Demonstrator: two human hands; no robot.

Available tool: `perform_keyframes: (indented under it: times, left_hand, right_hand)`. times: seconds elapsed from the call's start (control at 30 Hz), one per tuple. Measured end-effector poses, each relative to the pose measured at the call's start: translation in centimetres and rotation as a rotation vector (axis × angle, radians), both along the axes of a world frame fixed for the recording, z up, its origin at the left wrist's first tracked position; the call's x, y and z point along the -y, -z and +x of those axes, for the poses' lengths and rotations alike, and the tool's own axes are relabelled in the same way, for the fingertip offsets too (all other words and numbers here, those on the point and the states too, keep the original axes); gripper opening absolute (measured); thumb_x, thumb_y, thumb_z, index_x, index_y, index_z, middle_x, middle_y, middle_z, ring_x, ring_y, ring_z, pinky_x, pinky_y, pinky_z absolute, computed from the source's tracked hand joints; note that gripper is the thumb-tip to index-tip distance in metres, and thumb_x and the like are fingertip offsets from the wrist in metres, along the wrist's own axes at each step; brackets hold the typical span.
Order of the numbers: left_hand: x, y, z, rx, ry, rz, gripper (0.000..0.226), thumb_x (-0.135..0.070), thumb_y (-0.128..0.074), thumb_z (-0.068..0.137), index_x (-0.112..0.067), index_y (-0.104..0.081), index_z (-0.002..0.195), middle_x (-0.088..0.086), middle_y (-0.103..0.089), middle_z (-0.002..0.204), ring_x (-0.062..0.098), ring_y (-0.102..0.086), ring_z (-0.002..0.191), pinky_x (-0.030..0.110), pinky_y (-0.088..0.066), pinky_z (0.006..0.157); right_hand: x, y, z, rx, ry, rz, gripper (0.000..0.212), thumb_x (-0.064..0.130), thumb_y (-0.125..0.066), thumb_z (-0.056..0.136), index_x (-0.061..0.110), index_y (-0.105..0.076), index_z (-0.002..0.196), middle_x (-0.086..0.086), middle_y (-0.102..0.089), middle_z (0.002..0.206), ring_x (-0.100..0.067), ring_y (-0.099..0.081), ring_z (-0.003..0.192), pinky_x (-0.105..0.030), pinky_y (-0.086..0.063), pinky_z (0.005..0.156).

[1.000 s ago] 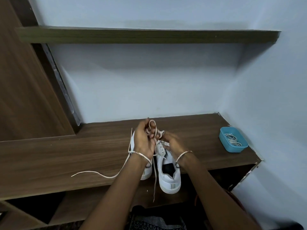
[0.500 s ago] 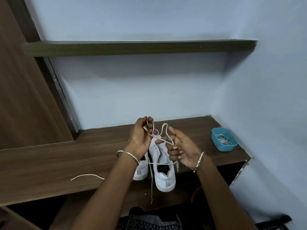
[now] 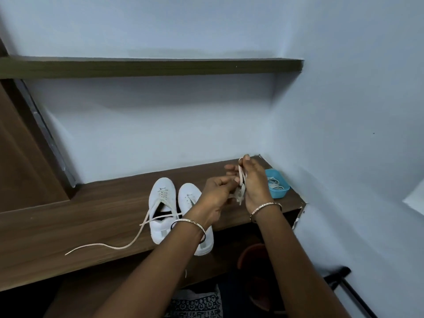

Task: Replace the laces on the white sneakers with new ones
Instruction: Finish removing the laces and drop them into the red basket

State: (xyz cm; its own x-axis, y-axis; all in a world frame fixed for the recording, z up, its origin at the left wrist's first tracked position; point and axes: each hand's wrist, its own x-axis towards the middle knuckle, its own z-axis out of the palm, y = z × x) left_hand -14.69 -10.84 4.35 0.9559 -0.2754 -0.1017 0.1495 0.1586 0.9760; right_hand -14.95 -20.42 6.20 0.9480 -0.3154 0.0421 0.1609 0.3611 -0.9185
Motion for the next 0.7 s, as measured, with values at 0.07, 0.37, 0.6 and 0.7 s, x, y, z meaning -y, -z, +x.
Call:
perform_keyframes:
  times: [0.07, 0.37, 0.6, 0.7]
  left_hand:
    - [1.4, -0.4, -0.4, 0.05, 0.026, 0.007, 0.022, -0.006, -0.064, 0.094, 0.009, -0.071, 0.108, 0.013, -0.072, 0.083, 0.008, -0.066, 0.065, 0.018, -0.052, 0.062]
    - [9.2, -0.6, -1.3, 0.092, 0.102, -0.018, 0.017, -0.004, -0.064, 0.094, 0.003, -0.06, 0.109, 0.002, -0.064, 0.078, 0.002, -0.061, 0.059, 0.017, -0.049, 0.055]
    - [12.1, 4.3, -0.1, 0.03, 0.408, 0.296, 0.022, -0.029, -0.055, 0.101, -0.014, -0.058, 0.116, 0.0, -0.065, 0.094, 0.008, -0.053, 0.073, 0.022, -0.04, 0.061]
    - [13.0, 7.7, 0.4, 0.051, 0.453, 0.409, 0.02, -0.02, -0.057, 0.099, -0.008, -0.065, 0.114, 0.005, -0.061, 0.096, 0.015, -0.052, 0.085, 0.023, -0.045, 0.069]
  right_hand:
    - [1.5, -0.7, -0.5, 0.002, 0.099, -0.032, 0.029, 0.028, -0.044, 0.106, 0.012, -0.054, 0.084, -0.008, -0.065, 0.068, -0.016, -0.06, 0.059, -0.026, -0.051, 0.057]
    - [9.1, -0.8, -0.4, -0.023, 0.344, -0.019, 0.03, 0.03, -0.046, 0.104, 0.015, -0.057, 0.081, 0.002, -0.047, 0.065, -0.012, -0.038, 0.052, -0.024, -0.034, 0.051]
    - [14.4, -1.1, -0.5, 0.027, 0.329, 0.165, 0.03, 0.031, -0.046, 0.104, 0.015, -0.054, 0.079, 0.004, -0.035, 0.052, -0.009, -0.027, 0.041, -0.02, -0.026, 0.043]
    - [16.1, 0.3, -0.3, -0.007, 0.326, 0.22, 0.03, 0.032, -0.046, 0.104, 0.015, -0.054, 0.08, 0.004, -0.035, 0.053, -0.009, -0.027, 0.042, -0.022, -0.026, 0.044]
